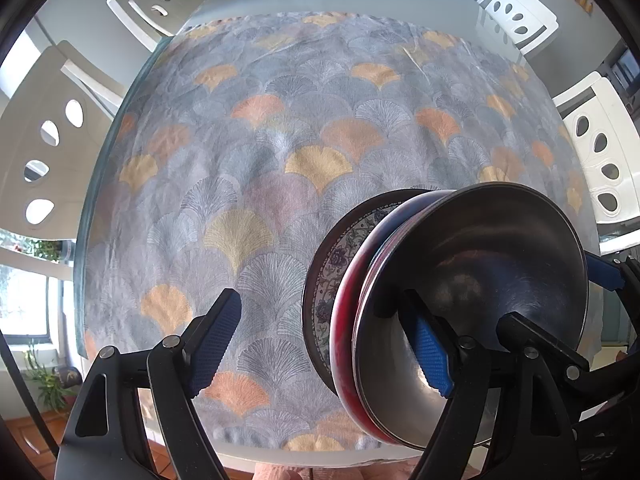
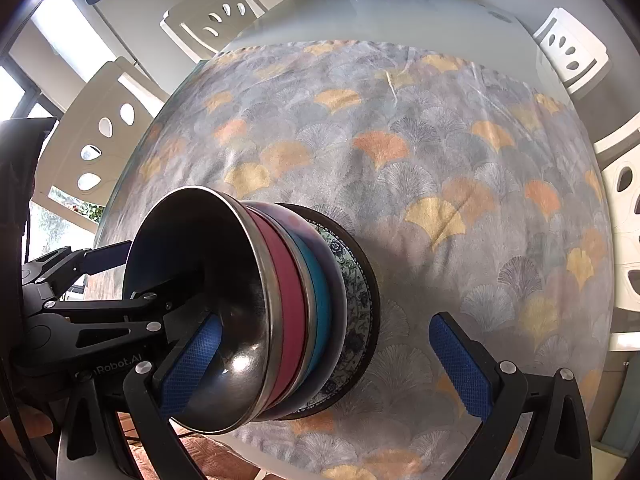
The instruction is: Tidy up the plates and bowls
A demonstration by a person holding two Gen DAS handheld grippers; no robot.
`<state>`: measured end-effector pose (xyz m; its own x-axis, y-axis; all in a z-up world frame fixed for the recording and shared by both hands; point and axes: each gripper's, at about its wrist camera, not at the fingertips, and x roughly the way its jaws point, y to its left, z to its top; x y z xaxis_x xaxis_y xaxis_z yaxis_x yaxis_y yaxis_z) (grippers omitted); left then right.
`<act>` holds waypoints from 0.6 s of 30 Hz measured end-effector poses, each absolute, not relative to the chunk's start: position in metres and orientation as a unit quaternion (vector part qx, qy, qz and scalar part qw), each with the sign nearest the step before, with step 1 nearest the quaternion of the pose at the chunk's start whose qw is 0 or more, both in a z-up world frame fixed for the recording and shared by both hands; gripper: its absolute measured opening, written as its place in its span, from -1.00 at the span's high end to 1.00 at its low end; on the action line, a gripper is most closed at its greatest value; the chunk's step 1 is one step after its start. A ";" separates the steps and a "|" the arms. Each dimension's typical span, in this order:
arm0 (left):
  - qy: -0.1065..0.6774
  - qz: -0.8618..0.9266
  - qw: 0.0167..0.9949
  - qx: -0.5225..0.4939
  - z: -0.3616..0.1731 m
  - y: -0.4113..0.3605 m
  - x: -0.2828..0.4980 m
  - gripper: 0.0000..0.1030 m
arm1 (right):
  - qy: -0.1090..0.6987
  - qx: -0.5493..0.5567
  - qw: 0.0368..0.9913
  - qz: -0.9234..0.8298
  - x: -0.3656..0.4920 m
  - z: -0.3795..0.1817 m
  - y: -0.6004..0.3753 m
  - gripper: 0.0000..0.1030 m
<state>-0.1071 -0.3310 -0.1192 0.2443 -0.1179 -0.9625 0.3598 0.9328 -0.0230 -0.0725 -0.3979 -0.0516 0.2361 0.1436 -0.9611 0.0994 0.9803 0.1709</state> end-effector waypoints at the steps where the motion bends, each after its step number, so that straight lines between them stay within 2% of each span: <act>1: 0.596 -0.152 0.782 0.102 -0.119 -0.331 -0.107 -0.56 | 0.618 0.098 0.780 0.014 -0.073 -0.052 -0.398 -1.00; 18: 0.596 -0.152 0.781 0.109 -0.121 -0.334 -0.106 -0.58 | 0.618 0.099 0.780 0.013 -0.074 -0.053 -0.401 -1.00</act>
